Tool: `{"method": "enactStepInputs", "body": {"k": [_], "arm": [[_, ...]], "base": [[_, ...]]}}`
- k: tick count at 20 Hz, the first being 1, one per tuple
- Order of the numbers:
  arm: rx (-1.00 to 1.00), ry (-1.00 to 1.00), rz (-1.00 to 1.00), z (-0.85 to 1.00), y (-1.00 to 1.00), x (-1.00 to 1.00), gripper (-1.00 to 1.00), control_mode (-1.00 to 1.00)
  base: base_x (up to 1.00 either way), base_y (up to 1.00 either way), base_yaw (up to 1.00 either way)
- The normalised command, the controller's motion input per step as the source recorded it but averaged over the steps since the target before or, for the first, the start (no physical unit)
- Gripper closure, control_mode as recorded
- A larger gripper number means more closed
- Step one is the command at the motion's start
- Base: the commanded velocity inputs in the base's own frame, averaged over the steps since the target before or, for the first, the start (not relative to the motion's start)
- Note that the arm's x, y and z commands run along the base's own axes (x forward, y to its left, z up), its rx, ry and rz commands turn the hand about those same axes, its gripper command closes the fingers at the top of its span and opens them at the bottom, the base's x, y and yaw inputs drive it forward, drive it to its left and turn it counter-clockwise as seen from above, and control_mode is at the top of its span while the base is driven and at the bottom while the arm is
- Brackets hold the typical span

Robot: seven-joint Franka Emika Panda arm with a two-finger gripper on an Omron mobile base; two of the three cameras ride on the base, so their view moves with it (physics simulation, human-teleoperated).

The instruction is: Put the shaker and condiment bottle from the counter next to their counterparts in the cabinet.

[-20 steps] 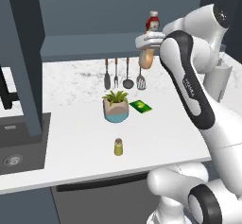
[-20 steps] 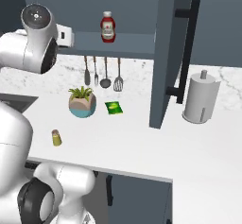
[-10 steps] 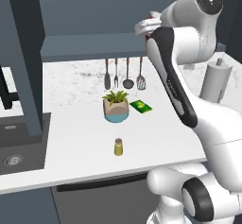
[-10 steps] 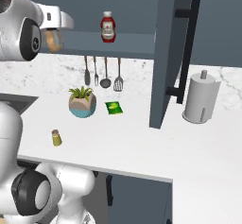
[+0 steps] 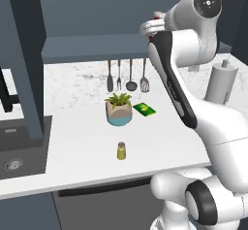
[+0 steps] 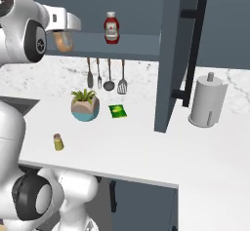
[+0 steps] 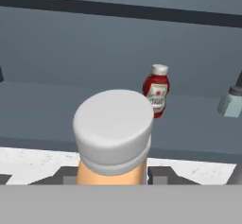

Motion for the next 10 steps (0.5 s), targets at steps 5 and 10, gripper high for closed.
{"method": "enactStepInputs", "body": {"k": [5,10], "arm": [[0.07,0.0,-0.04,0.0,-0.04,0.38,1.0,-1.0],[0.06,0.0,-0.02,0.0,0.0,0.32,1.0,-1.0]], "base": [[0.0,0.0,0.0],[0.0,0.0,0.0]]}}
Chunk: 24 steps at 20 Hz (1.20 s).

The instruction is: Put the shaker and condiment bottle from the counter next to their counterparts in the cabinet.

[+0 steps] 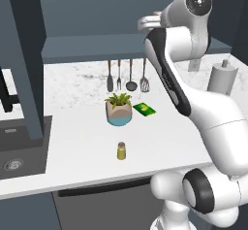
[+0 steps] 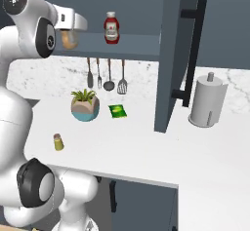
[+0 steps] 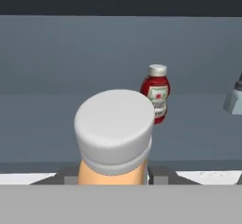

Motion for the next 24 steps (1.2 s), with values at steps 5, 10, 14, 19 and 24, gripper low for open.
{"method": "enactStepInputs", "body": {"k": [5,10,14,19,24], "arm": [[0.01,0.0,-0.06,-0.12,0.0,0.34,1.0,-1.0],[0.0,0.0,-0.03,-0.06,0.0,0.32,1.0,-1.0],[-0.02,0.0,-0.02,-0.15,0.0,0.39,1.0,-1.0],[0.01,0.01,-0.05,-0.1,-0.02,0.42,1.0,-1.0],[0.05,0.0,-0.05,0.0,-0.05,0.45,1.0,-1.0]], "base": [[0.0,0.0,0.0],[0.0,0.0,0.0],[0.0,0.0,0.0],[0.0,0.0,0.0],[0.0,0.0,0.0]]}}
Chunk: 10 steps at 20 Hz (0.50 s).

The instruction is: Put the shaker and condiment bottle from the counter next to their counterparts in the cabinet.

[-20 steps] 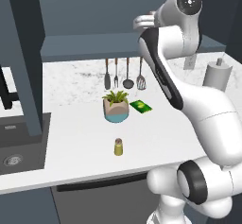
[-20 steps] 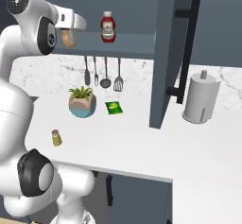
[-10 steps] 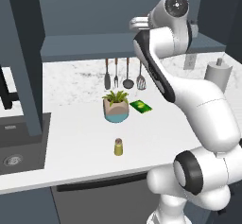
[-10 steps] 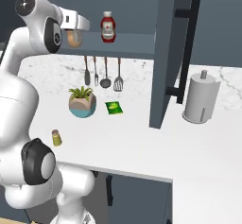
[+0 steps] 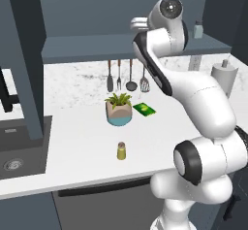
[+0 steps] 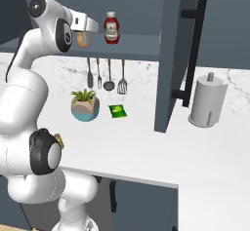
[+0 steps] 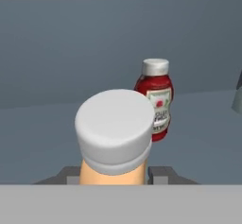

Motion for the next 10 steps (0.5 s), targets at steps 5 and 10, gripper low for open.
{"method": "enactStepInputs", "body": {"k": [5,10], "arm": [[0.04,0.01,-0.06,0.0,-0.04,0.36,1.0,-1.0],[0.0,0.01,-0.02,0.0,0.0,0.2,1.0,-1.0]], "base": [[0.0,0.0,0.0],[0.0,0.0,0.0]]}}
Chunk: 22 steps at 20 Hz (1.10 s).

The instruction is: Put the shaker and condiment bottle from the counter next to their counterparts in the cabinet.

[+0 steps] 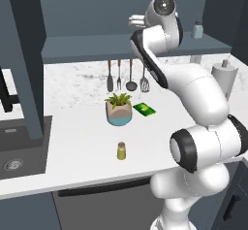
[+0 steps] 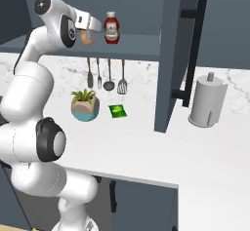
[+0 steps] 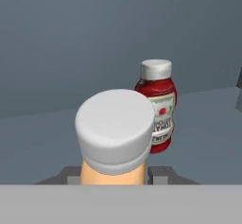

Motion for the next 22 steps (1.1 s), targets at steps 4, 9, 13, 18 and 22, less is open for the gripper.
{"method": "enactStepInputs", "body": {"k": [4,9,13,18,22], "arm": [[0.0,0.01,-0.01,0.0,0.0,0.16,1.0,-1.0],[0.0,0.0,0.0,-0.03,0.0,0.16,-1.0,-1.0],[0.0,0.0,0.0,0.0,0.0,0.03,-1.0,-1.0],[0.0,0.0,0.0,0.0,0.0,0.0,-1.0,-1.0],[0.0,0.0,0.0,0.0,0.0,0.0,-1.0,-1.0]], "base": [[0.0,0.0,0.0],[0.0,0.0,0.0],[0.0,0.0,0.0],[0.0,0.0,0.0],[0.0,0.0,0.0]]}}
